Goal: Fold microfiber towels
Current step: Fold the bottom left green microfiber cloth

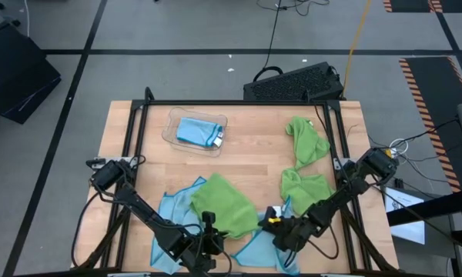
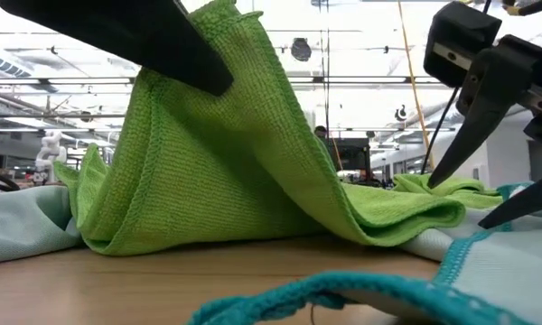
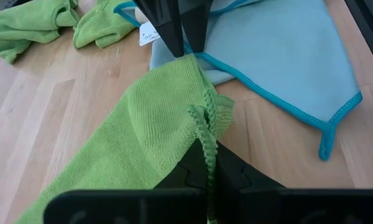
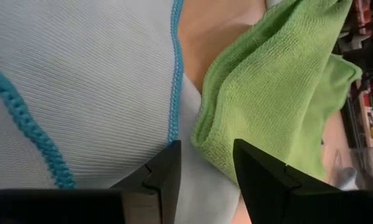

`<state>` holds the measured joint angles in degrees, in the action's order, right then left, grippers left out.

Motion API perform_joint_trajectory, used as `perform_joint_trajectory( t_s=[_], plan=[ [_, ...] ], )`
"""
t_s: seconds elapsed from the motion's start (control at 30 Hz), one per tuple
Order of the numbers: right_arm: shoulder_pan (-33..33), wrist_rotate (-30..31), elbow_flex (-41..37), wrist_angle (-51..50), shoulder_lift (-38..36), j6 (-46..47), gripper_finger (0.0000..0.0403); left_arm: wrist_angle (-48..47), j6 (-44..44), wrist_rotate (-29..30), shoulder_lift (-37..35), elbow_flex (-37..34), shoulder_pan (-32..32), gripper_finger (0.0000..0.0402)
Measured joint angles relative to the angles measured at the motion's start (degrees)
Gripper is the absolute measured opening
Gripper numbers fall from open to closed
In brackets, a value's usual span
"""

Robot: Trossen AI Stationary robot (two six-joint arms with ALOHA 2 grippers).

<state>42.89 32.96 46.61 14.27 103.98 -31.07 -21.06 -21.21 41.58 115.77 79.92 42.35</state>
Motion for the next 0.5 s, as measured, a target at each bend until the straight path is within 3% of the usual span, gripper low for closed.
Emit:
perform_joint_trajectory(
  t_s=[0.5],
  plan=[
    [-0.28,0.56,1.74,0.84,-0.13,-4.06,0.0137,-0.26,0.00,-0.07,0.02,0.00,0.00,0.0005]
  ],
)
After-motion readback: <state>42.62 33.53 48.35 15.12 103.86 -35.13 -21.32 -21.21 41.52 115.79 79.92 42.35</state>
